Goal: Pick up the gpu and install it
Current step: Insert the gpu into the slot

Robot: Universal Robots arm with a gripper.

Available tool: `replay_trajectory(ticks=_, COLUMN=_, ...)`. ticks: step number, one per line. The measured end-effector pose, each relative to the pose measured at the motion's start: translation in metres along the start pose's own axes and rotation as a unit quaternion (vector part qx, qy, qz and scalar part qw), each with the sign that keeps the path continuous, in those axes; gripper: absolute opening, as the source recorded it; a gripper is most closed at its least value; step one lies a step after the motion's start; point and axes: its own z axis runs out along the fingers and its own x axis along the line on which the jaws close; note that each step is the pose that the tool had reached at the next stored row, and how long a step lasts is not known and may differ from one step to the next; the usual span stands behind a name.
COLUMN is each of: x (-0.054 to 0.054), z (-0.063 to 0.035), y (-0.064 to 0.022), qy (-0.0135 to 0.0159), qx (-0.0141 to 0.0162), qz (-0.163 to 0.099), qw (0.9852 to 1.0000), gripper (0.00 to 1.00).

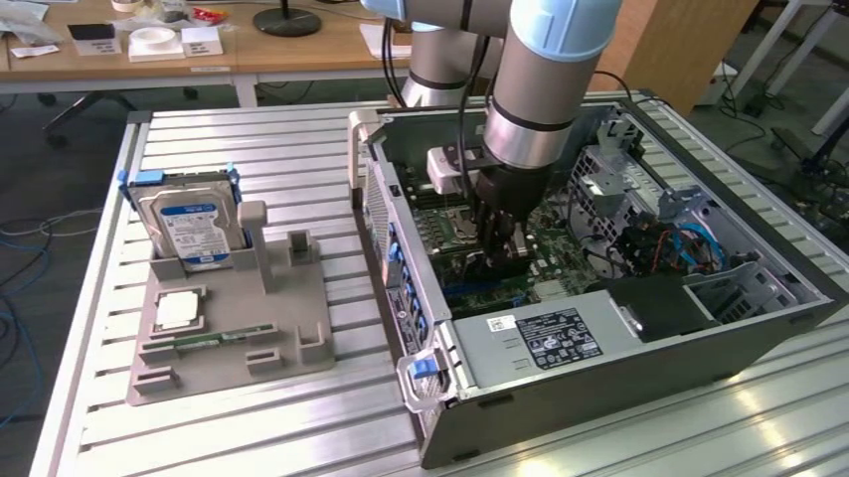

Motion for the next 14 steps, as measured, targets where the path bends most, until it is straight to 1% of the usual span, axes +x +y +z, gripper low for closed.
replay_trajectory(ticks=4, x=0.0003, z=0.0, y=-0.0002, qy=0.0007, qx=-0.0001, qz=0.0, qw=1.0, gripper=0.27)
replay_trajectory(ticks=9, x=0.0005, z=0.0, y=-0.0003, qy=0.0024, qx=0.0001, qz=0.0, qw=1.0, gripper=0.27)
replay_trajectory(ticks=12, x=0.0005, z=0.0, y=-0.0004, qy=0.0047, qx=0.0002, qz=0.0, qw=1.0, gripper=0.27)
replay_trajectory(ticks=14, x=0.0005, z=-0.0001, y=-0.0003, qy=0.0048, qx=0.0002, qz=0.0, qw=1.0, gripper=0.27)
